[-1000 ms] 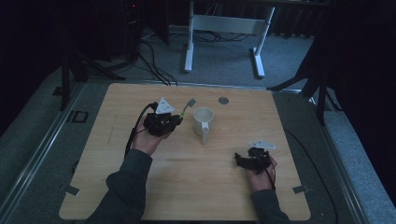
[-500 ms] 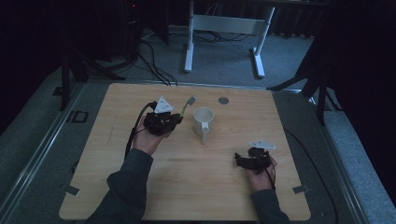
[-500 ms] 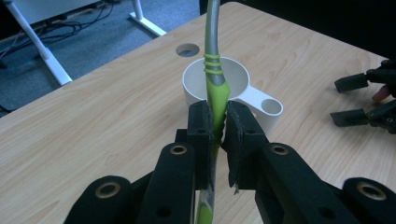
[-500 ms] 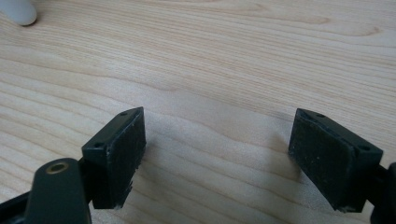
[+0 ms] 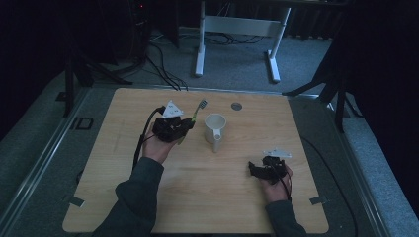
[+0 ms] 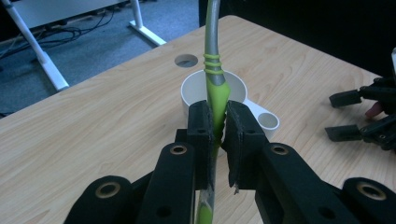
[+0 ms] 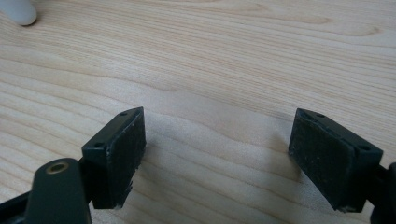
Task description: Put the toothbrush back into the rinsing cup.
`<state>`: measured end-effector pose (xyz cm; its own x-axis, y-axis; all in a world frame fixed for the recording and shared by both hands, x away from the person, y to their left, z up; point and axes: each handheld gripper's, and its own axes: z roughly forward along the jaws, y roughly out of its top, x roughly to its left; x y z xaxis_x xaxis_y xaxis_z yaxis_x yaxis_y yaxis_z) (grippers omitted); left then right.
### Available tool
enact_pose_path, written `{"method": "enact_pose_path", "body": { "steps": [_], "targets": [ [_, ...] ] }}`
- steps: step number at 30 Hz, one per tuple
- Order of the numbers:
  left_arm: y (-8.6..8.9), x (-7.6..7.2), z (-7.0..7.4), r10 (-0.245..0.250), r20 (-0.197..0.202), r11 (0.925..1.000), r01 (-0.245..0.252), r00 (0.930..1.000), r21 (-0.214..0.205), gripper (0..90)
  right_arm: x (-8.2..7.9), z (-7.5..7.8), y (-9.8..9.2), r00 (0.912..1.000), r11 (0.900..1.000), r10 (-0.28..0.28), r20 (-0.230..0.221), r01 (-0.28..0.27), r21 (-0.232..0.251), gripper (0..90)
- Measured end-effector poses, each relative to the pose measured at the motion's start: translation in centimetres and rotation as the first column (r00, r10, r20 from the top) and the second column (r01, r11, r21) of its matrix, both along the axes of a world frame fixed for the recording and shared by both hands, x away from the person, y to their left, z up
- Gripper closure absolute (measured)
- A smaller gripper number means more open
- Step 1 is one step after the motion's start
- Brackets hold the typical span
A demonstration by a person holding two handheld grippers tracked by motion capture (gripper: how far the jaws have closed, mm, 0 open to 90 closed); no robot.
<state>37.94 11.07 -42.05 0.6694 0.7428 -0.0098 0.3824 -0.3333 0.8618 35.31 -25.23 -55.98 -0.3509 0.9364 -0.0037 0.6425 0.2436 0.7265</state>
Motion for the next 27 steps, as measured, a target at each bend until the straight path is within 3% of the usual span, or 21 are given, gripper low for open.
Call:
{"method": "enact_pose_path", "body": {
  "steps": [27],
  "targets": [
    [-0.31, 0.33, 0.08, 0.027, 0.018, 0.9949, -0.025, 0.9995, -0.097, 80.9, 0.00, 0.00, 0.00, 1.0000, 1.0000, 0.000, 0.000, 0.000, 0.000, 18.4]
  ]
}}
